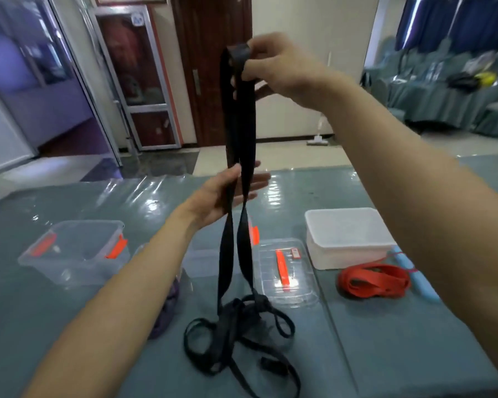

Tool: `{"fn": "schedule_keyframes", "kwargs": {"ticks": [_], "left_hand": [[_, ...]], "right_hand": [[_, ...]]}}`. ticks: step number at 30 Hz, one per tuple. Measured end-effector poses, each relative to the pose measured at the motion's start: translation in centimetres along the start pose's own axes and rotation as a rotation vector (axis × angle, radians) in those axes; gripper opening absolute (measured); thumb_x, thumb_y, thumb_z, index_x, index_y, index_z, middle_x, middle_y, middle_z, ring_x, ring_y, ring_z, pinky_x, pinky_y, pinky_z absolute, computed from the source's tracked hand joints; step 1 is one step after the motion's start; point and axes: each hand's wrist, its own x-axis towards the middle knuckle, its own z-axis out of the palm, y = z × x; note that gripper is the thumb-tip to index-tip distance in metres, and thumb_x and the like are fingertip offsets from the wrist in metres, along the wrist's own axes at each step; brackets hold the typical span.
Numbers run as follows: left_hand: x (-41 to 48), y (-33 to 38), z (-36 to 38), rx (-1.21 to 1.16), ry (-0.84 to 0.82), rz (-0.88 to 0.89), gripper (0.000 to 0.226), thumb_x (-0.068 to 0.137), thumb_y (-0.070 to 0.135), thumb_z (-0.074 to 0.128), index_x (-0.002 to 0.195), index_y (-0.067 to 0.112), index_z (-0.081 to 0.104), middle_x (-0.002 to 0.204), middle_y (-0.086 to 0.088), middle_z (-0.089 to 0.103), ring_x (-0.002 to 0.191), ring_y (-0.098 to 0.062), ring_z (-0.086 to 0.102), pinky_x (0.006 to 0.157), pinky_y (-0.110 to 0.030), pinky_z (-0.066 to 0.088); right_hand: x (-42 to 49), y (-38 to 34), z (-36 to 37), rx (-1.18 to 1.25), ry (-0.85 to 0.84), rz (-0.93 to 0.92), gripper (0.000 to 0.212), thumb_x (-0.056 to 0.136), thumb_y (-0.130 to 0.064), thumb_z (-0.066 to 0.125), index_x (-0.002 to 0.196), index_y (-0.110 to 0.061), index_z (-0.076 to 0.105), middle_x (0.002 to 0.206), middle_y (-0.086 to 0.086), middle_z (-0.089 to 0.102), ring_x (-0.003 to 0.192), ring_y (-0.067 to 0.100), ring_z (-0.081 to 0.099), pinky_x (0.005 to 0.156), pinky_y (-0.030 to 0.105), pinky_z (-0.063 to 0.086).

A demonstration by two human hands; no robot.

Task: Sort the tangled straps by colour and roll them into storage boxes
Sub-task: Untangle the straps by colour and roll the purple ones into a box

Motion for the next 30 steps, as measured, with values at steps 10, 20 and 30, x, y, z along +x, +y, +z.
{"fn": "schedule_keyframes", "kwargs": {"ticks": [10, 20, 30], "left_hand": [[-2.9, -5.8, -1.8, 0.411, 0.205, -0.259, 0.047, 0.094, 0.051, 0.073, 0.112, 0.009, 0.063, 0.074, -0.005, 0.062, 0.082, -0.036, 0.072, 0.089, -0.045, 0.063], [0.7, 4.8, -2.2, 0.773, 0.226, -0.216, 0.03, 0.096, 0.011, 0.058, 0.119, 0.021, 0.041, 0.094, -0.012, 0.064, 0.07, -0.011, 0.065, 0.059, -0.024, 0.054], [-4.0, 0.5, -5.2, 0.183, 0.299, 0.026, 0.083, 0.078, 0.019, 0.089, 0.149, 0.021, 0.046, 0.117, -0.014, 0.068, 0.102, -0.025, 0.068, 0.096, -0.037, 0.056]], "right_hand": [[-1.3, 4.6, -3.5, -0.245, 0.366, 0.29, 0.013, 0.098, -0.017, 0.076, 0.098, -0.005, 0.071, 0.104, 0.02, 0.077, 0.094, 0.033, 0.079, 0.086, 0.047, 0.065], [-7.0, 12.2, 9.7, -0.089, -0.282, 0.329, 0.101, 0.076, -0.041, 0.097, 0.161, -0.017, 0.046, 0.158, 0.001, 0.057, 0.144, 0.016, 0.054, 0.119, 0.034, 0.043], [-2.2, 9.6, 8.6, 0.066, -0.42, 0.221, 0.029, 0.083, -0.004, 0.089, 0.108, 0.004, 0.076, 0.093, 0.01, 0.075, 0.09, 0.021, 0.072, 0.091, 0.036, 0.064]]}}
